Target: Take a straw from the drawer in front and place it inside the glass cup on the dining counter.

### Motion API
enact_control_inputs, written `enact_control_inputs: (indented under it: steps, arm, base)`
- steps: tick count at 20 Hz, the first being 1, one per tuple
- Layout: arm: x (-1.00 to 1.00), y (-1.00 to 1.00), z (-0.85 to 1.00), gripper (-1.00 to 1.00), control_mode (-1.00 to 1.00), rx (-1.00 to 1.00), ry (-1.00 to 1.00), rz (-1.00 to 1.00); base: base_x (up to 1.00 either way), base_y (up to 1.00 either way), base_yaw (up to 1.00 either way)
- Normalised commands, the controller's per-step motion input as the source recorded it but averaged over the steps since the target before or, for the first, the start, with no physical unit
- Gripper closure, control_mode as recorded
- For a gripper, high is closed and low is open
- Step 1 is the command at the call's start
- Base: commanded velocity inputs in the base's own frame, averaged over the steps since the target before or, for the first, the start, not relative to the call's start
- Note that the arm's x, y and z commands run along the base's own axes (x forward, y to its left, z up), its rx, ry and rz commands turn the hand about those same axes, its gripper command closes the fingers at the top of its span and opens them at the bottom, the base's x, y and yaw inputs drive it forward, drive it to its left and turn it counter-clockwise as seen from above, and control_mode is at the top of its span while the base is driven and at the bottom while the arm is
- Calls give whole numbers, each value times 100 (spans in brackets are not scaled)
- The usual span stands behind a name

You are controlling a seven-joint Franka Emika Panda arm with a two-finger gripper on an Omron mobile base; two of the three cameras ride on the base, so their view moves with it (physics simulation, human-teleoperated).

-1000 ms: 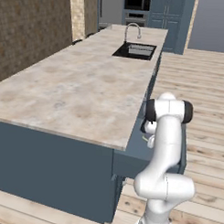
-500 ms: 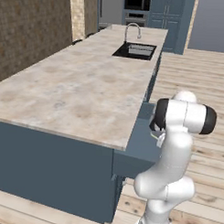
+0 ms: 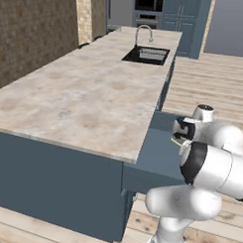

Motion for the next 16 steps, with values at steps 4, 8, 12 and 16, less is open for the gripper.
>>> enact_control_inputs:
  steps: [4,8,12,16]
  arm:
    - [-64,0,100,100,-100,0,0,0]
    - [-55,0,100,100,-100,0,0,-2]
    - [-39,0,94,100,-100,0,0,-2]
    - [-38,0,53,100,-100,0,0,0]
  base:
    - [0,0,0]
    - [0,0,0]
    - [0,0,0]
    - [0,0,0]
